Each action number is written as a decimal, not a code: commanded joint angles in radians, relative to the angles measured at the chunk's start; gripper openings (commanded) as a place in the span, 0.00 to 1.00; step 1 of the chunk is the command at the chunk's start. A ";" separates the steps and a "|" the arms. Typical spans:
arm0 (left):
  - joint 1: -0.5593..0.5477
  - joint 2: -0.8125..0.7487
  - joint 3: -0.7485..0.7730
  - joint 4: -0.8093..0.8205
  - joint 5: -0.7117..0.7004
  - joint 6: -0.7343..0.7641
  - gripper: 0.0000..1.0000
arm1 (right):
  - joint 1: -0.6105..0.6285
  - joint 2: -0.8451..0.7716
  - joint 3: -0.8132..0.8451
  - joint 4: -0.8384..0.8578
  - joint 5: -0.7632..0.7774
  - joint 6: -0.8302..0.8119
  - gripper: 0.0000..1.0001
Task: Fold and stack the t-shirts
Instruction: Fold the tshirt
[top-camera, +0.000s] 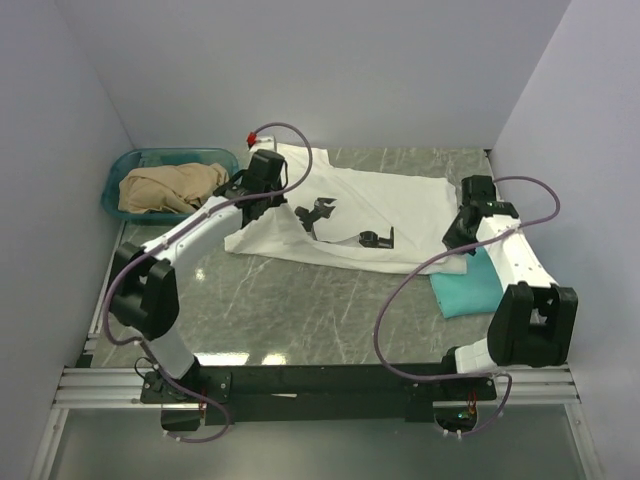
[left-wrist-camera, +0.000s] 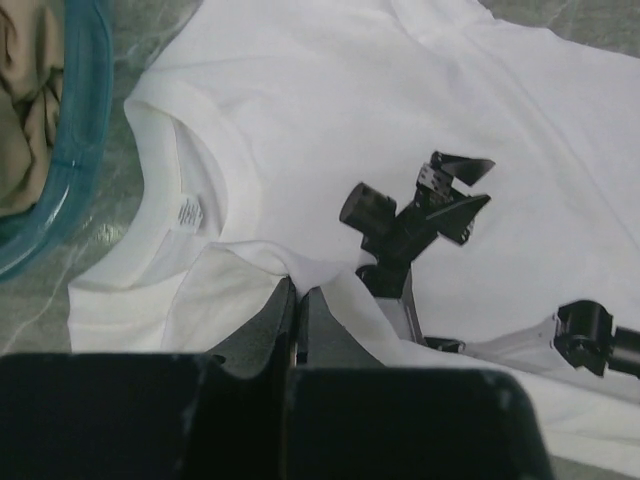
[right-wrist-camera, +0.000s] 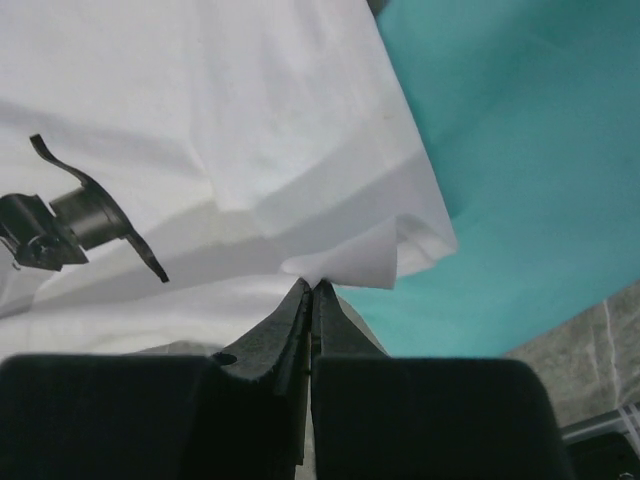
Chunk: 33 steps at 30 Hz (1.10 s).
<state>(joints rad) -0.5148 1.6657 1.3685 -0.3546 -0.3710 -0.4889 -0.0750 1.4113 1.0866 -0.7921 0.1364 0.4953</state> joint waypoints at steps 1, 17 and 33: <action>0.022 0.080 0.107 0.042 -0.011 0.062 0.01 | -0.014 0.066 0.079 0.040 -0.014 -0.009 0.02; 0.141 0.417 0.448 -0.109 -0.027 -0.020 0.87 | -0.068 0.371 0.297 0.045 0.048 0.028 0.55; 0.082 0.085 0.063 0.060 0.224 -0.128 0.99 | 0.115 0.187 0.127 0.158 -0.096 -0.100 0.89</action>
<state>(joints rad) -0.4160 1.8244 1.4937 -0.3565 -0.2054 -0.5632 -0.0189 1.5894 1.2636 -0.6785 0.0868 0.4313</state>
